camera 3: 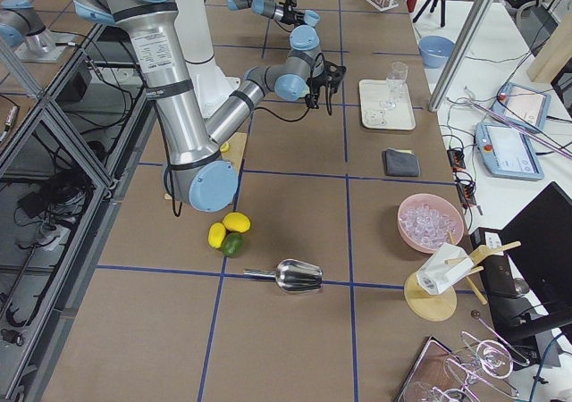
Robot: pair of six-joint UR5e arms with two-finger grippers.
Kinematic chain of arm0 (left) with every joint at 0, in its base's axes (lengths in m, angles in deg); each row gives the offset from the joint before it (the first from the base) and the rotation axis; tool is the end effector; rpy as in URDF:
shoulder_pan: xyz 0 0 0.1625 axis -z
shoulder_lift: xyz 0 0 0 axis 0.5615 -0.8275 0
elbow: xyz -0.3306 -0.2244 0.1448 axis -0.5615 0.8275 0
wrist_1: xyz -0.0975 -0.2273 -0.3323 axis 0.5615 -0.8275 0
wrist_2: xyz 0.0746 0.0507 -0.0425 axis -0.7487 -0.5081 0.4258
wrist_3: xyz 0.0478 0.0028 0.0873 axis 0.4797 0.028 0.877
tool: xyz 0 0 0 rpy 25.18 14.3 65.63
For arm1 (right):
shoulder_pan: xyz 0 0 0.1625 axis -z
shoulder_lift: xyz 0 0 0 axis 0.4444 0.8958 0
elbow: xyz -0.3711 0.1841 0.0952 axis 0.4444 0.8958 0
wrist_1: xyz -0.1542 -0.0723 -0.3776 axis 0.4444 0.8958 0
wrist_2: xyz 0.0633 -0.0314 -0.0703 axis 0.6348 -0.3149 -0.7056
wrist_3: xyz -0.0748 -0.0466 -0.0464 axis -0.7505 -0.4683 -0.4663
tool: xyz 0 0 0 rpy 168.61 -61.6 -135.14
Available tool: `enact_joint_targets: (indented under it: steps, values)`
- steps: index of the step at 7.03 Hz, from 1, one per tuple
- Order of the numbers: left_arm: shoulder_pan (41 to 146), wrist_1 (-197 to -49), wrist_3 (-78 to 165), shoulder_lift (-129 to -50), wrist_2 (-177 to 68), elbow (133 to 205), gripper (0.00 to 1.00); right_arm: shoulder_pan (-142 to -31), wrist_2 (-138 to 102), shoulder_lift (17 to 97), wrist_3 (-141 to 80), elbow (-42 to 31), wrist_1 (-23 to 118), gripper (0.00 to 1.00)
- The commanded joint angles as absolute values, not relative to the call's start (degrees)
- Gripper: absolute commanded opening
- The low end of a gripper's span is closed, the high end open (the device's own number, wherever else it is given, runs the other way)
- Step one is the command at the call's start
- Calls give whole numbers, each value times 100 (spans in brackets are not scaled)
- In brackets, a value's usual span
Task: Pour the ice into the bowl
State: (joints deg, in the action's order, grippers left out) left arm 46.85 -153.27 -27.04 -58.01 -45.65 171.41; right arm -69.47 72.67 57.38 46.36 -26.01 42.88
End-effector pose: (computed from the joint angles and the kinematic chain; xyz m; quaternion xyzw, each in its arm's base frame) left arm 0.3448 -0.3026 0.5955 0.5036 0.2799 -0.2592 0.7752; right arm -0.3441 -0.4493 0.2528 0.0020 -0.5266 0.2352 0.8169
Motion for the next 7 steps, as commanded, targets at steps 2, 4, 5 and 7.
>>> enact_joint_targets:
  steps: [2, 4, 5, 7]
  values:
    - [4673, -16614, -2223, -5847, -5105, 16135, 0, -6954, 7267, 5711, 4645, -2612, 4288, 100]
    - [4734, -16614, -2214, -5918, -5096, 16116, 0, -6954, 7267, 5711, 4645, -2612, 4288, 100]
    - [4778, -16597, -2206, -5918, -5087, 16116, 0, -6945, 7267, 5711, 4645, -2612, 4288, 100]
    - [4875, -16579, -2206, -5927, -5052, 16002, 0, -6937, 7267, 5711, 4645, -2603, 4288, 100]
